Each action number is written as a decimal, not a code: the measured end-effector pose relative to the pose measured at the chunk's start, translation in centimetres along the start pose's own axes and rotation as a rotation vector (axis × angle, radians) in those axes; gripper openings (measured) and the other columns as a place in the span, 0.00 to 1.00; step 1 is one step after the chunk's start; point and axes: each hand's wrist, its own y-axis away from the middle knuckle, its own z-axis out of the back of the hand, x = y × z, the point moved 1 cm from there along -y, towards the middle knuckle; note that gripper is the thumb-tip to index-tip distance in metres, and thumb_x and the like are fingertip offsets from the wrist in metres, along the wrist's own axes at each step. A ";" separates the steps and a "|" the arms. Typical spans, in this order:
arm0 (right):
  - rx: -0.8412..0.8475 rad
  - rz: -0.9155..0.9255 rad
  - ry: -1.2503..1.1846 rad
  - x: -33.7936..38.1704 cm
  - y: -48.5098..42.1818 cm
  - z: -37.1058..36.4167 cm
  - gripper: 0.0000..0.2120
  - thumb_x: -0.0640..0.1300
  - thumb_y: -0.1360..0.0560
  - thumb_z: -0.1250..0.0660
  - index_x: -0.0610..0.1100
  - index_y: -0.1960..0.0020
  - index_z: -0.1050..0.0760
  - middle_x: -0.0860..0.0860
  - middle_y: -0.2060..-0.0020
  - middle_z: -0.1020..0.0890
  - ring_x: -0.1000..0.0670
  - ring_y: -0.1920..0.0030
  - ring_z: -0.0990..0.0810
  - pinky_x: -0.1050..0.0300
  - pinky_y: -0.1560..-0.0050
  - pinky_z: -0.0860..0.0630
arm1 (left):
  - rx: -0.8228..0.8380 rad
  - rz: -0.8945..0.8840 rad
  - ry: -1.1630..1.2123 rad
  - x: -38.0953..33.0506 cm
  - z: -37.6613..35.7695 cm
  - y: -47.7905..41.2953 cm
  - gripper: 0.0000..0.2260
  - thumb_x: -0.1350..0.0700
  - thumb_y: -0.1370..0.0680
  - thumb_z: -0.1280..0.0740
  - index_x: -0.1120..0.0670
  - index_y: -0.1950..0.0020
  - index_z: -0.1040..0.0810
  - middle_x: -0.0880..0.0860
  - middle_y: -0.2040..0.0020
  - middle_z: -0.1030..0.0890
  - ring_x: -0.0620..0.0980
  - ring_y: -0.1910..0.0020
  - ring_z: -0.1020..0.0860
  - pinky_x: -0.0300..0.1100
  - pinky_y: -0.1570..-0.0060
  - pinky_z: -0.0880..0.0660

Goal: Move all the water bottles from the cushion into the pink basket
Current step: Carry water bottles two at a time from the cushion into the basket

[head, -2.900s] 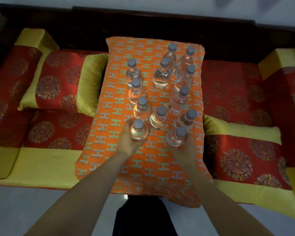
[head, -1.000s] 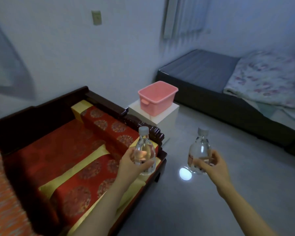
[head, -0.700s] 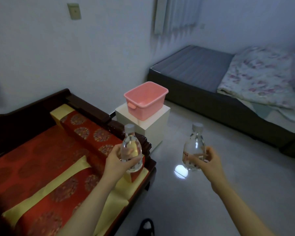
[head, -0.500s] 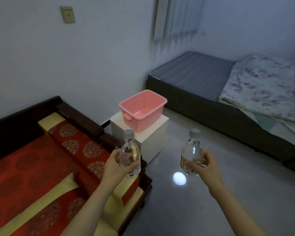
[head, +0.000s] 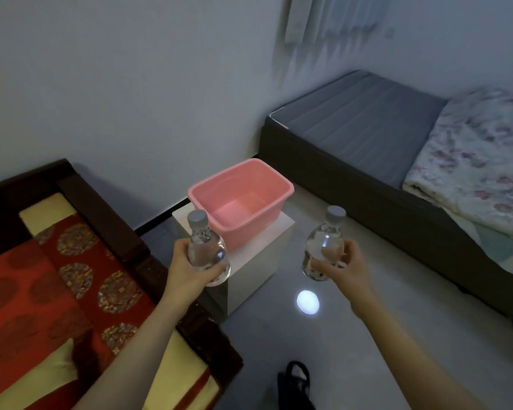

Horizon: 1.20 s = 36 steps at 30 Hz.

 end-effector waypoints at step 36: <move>0.479 0.013 0.247 -7.5 -49.4 -19.5 0.29 0.53 0.43 0.20 0.62 0.49 0.32 0.61 0.58 0.19 0.58 0.59 0.18 0.67 0.65 0.25 | -0.437 0.314 -0.131 9.6 -21.4 -36.5 0.34 0.54 0.45 0.21 0.55 0.42 0.30 0.52 0.46 0.25 0.56 0.45 0.26 0.50 0.45 0.27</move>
